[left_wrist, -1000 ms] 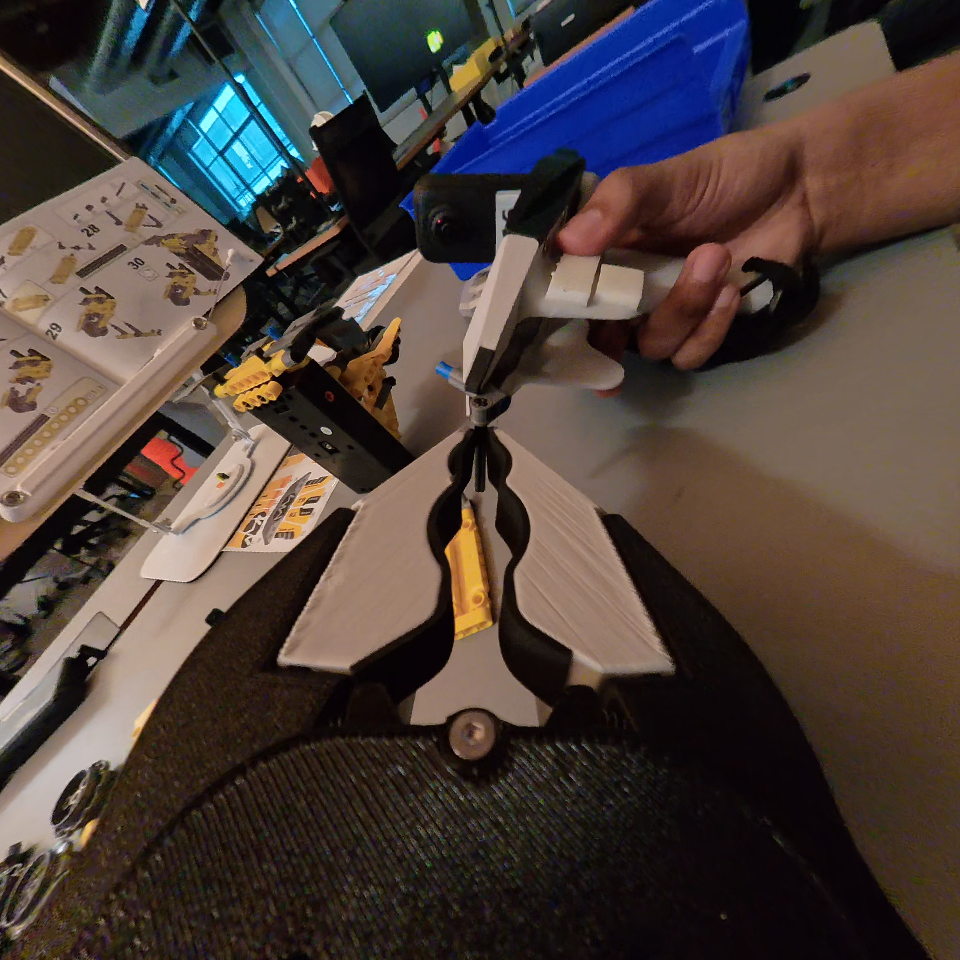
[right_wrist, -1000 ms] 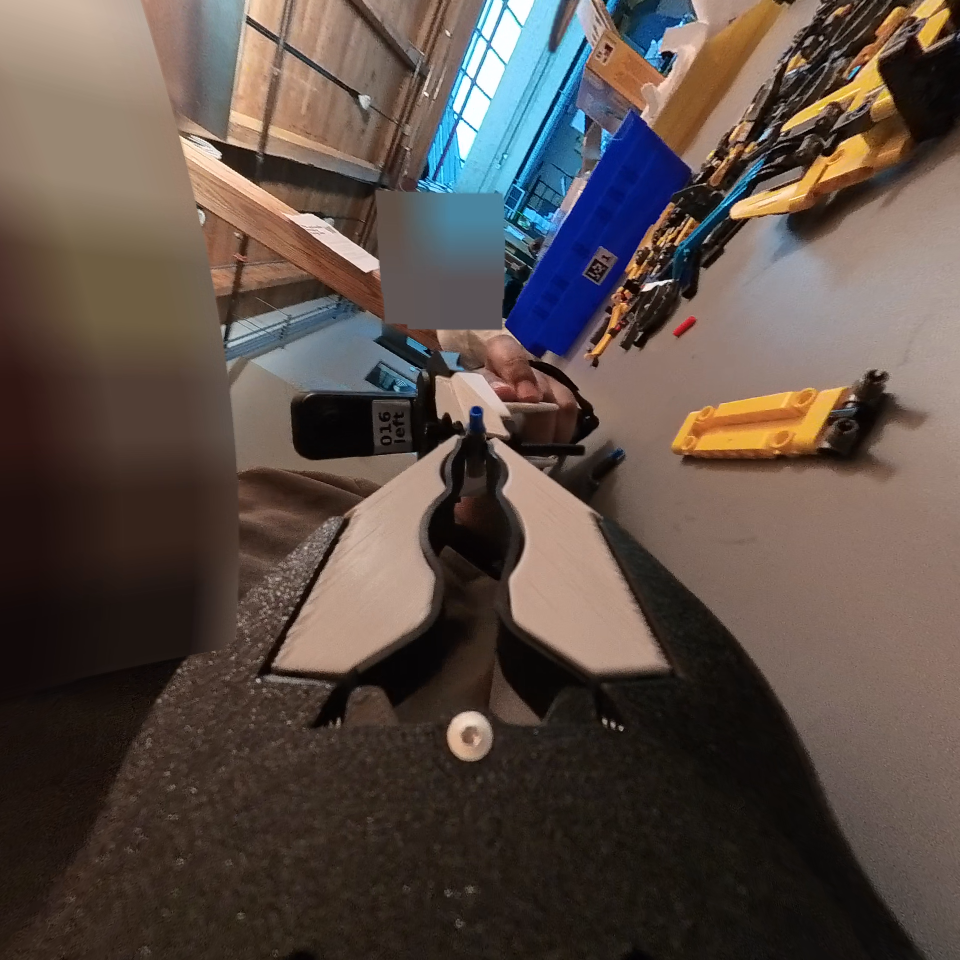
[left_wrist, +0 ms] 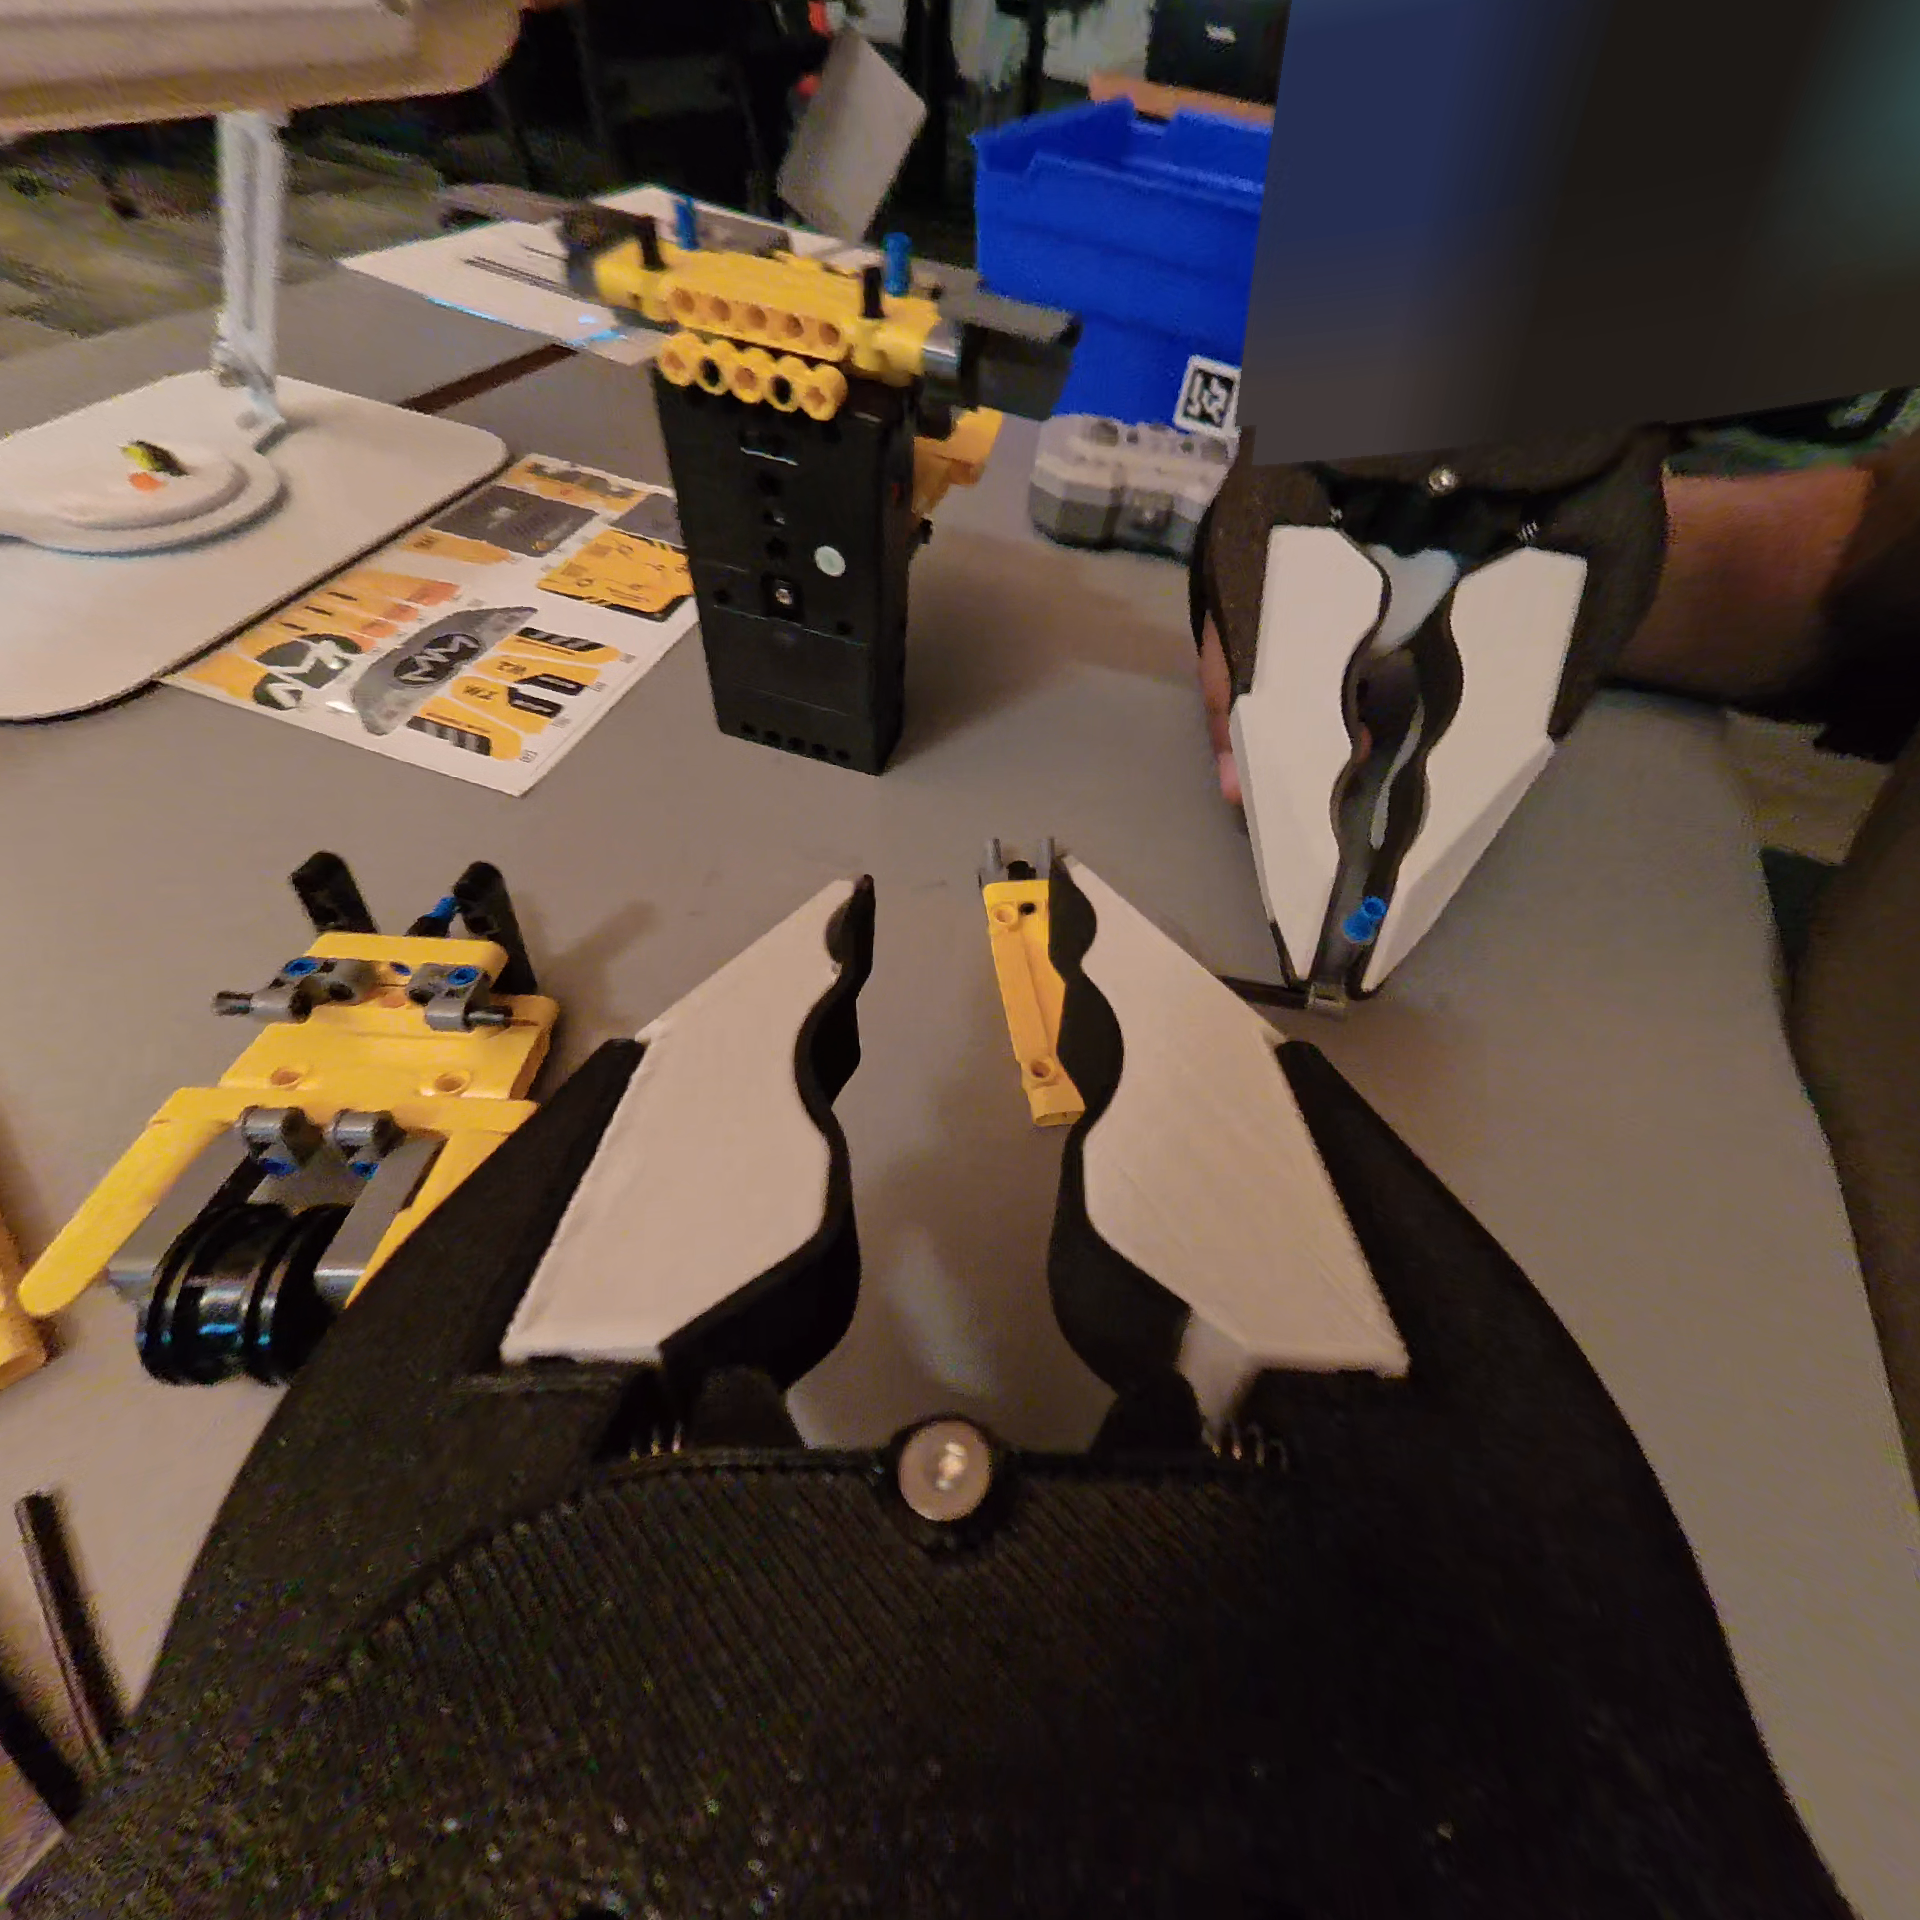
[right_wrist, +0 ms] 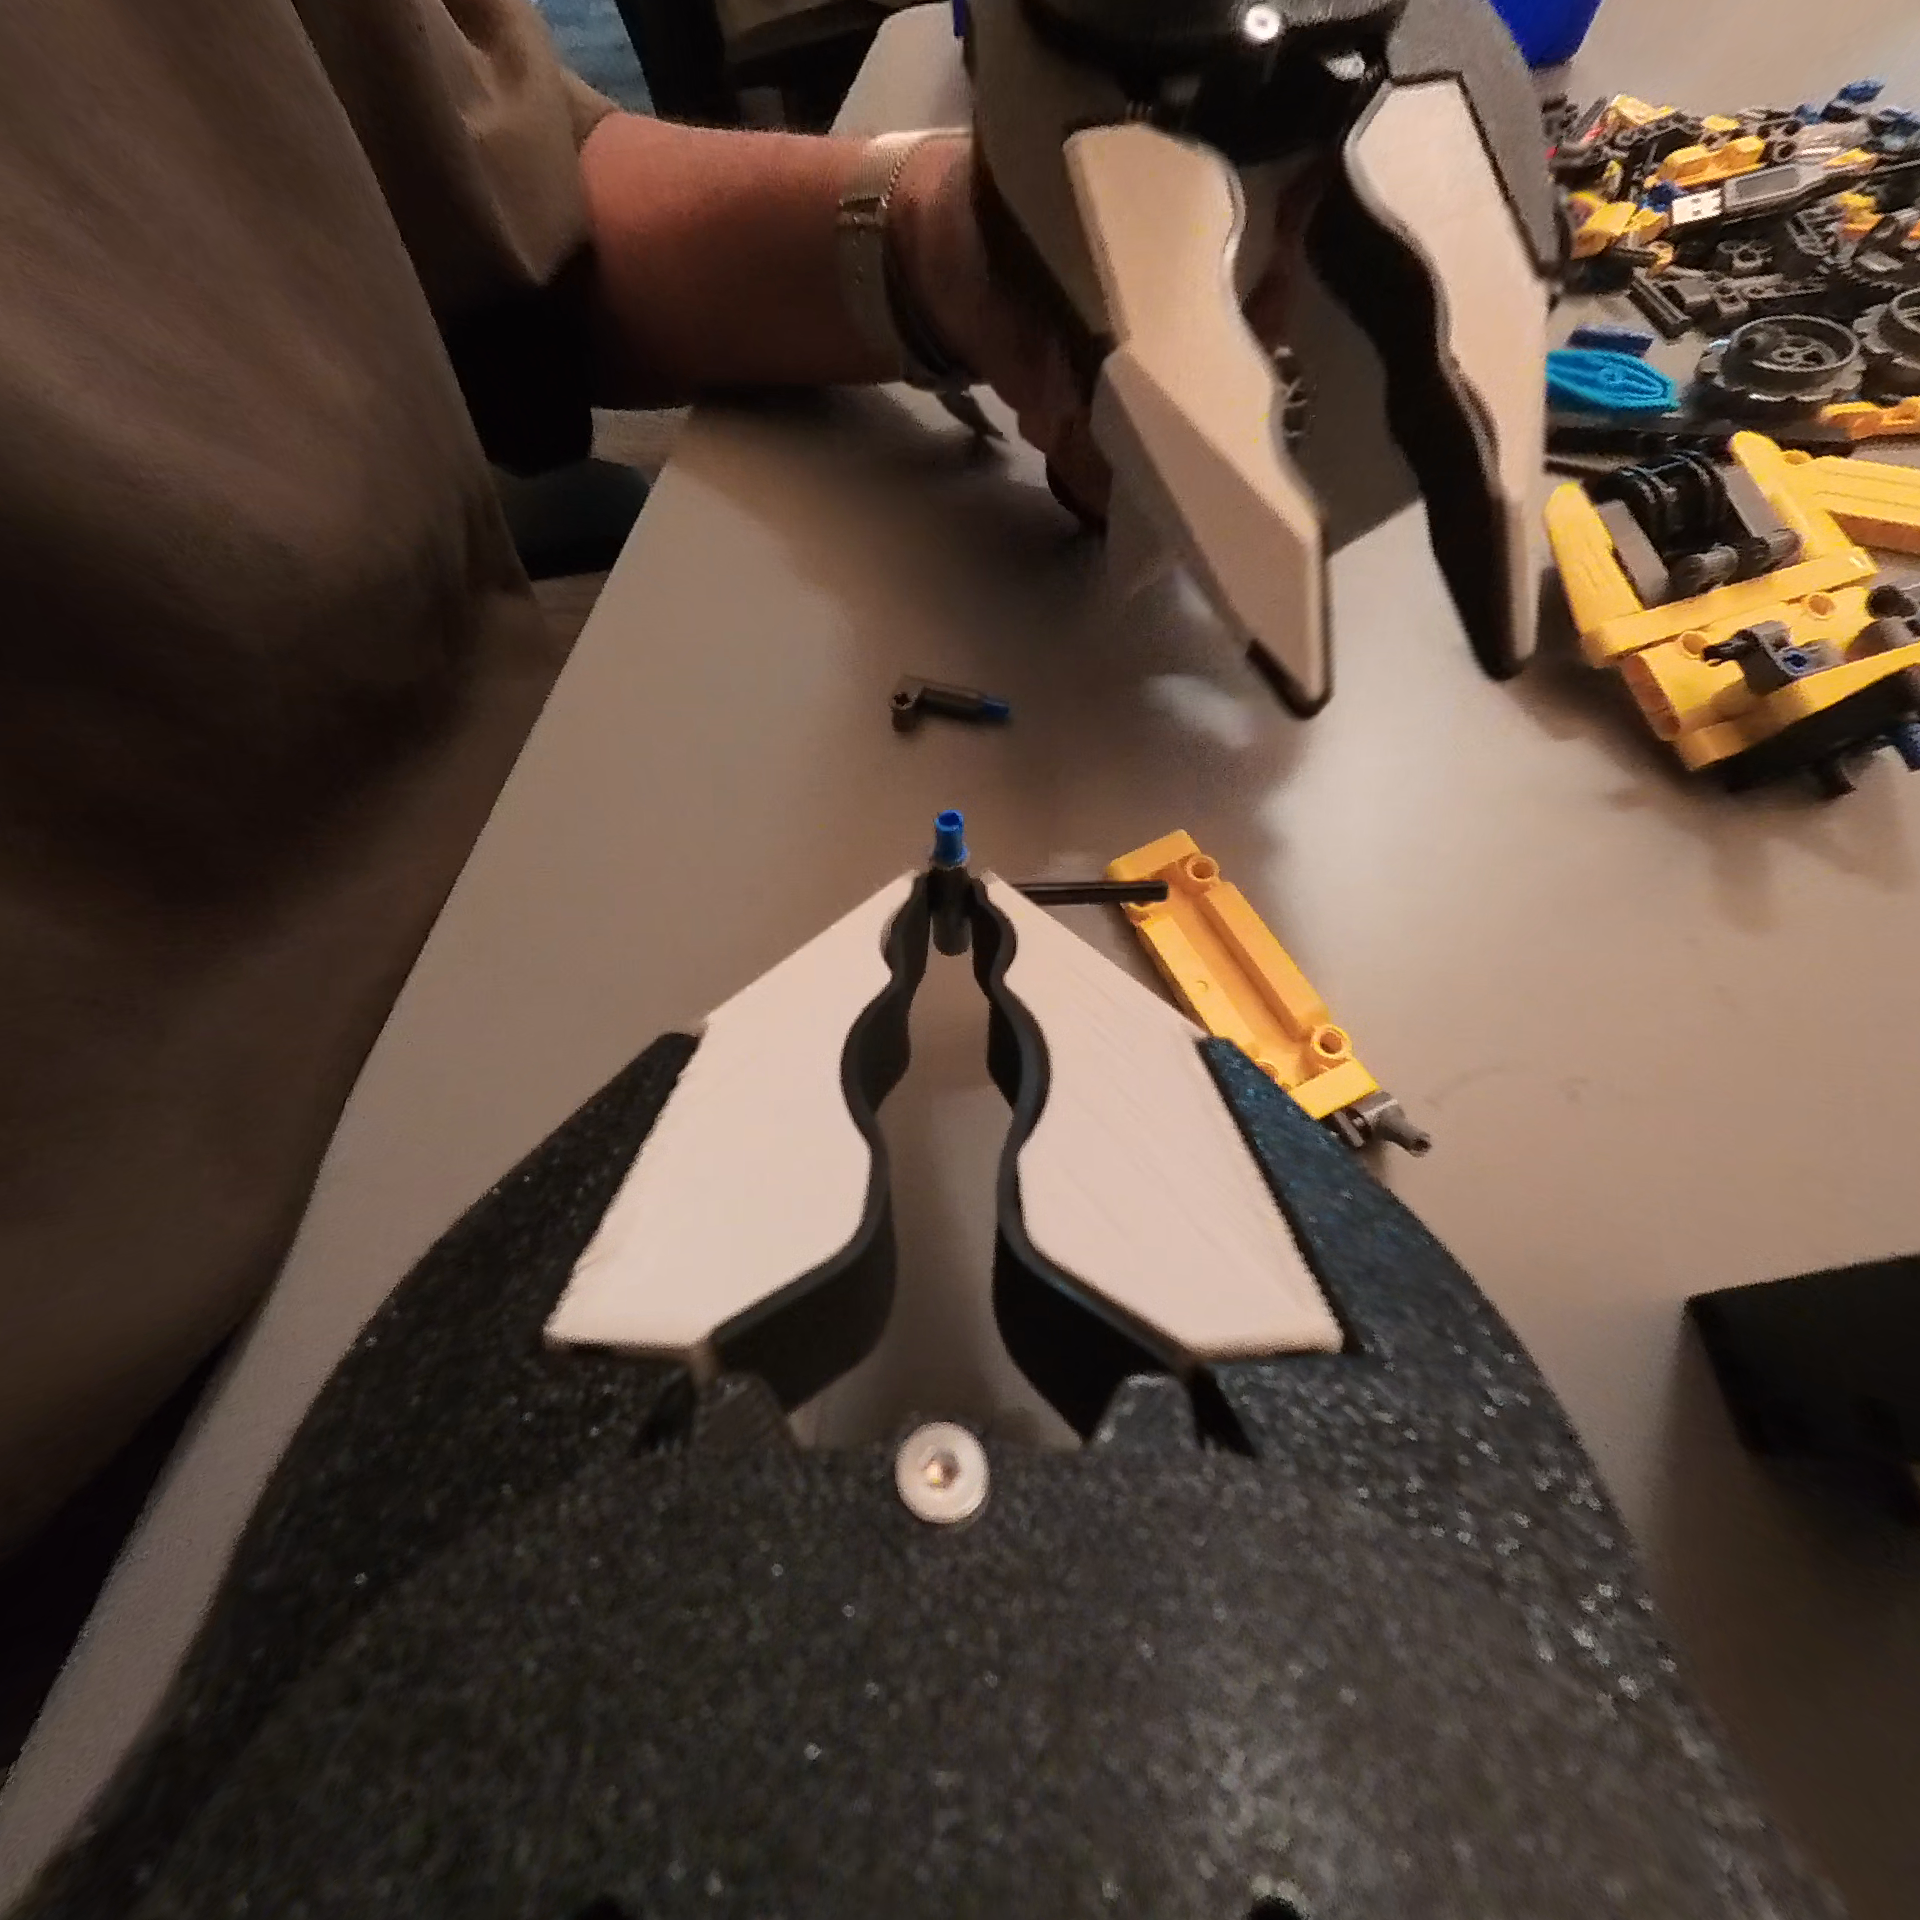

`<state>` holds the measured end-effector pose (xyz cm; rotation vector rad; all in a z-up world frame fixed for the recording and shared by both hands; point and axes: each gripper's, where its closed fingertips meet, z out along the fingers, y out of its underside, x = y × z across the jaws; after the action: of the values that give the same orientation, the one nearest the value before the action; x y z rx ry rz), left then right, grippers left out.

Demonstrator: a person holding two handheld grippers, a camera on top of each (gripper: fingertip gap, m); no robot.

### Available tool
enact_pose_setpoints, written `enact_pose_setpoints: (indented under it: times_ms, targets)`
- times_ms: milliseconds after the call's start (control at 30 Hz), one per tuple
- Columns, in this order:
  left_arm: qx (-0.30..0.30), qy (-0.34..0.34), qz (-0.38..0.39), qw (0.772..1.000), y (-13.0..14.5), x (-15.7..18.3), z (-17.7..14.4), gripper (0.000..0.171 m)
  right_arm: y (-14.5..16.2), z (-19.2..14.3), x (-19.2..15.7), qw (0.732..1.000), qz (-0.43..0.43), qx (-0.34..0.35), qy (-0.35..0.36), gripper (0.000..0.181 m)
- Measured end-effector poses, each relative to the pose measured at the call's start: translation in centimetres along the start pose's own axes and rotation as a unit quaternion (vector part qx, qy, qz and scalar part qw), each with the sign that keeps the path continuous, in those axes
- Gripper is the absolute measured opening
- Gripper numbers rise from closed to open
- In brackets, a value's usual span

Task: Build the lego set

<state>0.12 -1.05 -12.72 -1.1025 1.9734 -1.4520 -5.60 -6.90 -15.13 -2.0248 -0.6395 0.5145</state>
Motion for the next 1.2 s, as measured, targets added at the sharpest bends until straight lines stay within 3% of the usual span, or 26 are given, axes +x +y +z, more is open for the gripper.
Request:
enact_pose_setpoints:
  times_ms: [200,633,933,1200]
  targets:
    - [0.009,0.003,-0.057,0.998,-0.1,-0.8,-0.4,0.034,0.5,0.4,0.0,1.000,-0.007,-0.017,0.006,0.007]
    - [-0.019,0.008,-0.060,0.998,0.7,-0.5,-0.1,0.034,-0.2,-0.9,0.4,1.000,0.014,0.022,0.008,0.006]
    - [-0.082,0.009,-0.037,0.996,2.9,-0.1,-0.6,0.035,0.4,-0.5,0.2,1.000,0.011,-0.001,0.006,0.007]
    - [-0.146,0.025,0.000,0.989,4.9,1.5,0.1,0.052,1.4,0.1,0.5,0.999,0.018,-0.035,0.015,0.007]
